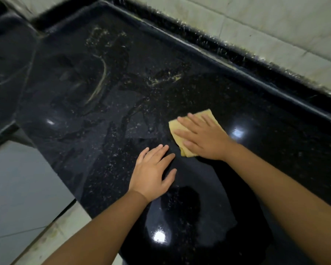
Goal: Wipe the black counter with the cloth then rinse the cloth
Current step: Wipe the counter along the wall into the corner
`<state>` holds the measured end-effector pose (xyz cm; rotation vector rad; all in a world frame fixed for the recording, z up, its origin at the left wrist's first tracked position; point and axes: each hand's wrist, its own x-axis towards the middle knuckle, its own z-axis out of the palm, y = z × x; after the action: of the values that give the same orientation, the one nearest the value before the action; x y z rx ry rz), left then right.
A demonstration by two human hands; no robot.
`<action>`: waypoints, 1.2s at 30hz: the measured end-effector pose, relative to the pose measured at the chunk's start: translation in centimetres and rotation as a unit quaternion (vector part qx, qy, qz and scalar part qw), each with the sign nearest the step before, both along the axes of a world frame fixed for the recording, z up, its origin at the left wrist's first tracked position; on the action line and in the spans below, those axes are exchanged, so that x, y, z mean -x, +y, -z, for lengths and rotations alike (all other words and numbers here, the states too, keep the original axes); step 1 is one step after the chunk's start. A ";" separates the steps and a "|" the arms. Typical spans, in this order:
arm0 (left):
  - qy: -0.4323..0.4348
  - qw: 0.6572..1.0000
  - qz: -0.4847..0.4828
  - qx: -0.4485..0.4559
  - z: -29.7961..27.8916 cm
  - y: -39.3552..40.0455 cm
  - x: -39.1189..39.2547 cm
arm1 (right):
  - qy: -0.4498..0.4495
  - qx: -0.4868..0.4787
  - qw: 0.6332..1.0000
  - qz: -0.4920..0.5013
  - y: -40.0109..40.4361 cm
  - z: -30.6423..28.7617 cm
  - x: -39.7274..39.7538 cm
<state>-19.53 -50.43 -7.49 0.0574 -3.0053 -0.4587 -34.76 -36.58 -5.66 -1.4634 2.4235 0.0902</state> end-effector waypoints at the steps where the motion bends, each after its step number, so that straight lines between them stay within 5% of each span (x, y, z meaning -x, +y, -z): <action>1: -0.011 1.000 0.002 0.004 -0.2 0.0 0.0 | 0.006 -0.004 1.000 0.005 1.6 -0.1 -0.8; 7: -0.067 0.998 0.011 -0.007 -1.2 0.0 -0.2 | -0.045 -0.027 0.965 0.257 7.9 -1.2 0.9; 14: -0.030 0.998 0.047 -0.009 -2.9 -4.5 -3.2 | -0.014 0.069 0.830 0.554 -1.5 -0.5 0.3; 17: -0.016 0.999 0.036 -0.007 -2.6 -10.3 -5.6 | -0.011 0.084 0.837 0.541 -7.9 0.1 -1.1; 25: 0.046 0.999 -0.029 0.006 -1.9 -23.8 -8.3 | -0.026 0.065 0.952 0.297 -22.6 0.6 -10.0; 32: 0.017 0.997 -0.072 -0.023 -0.7 -28.2 -5.1 | 0.024 0.013 0.983 0.184 -15.1 1.3 -19.2; 36: 0.010 1.000 -0.028 0.000 0.4 -28.9 -4.2 | 0.023 -0.022 0.954 0.299 -11.1 -0.4 -17.3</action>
<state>-15.34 -79.30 -7.93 0.1356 -2.9755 -0.4520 -17.47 -47.64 -5.30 -0.6618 2.7654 0.0420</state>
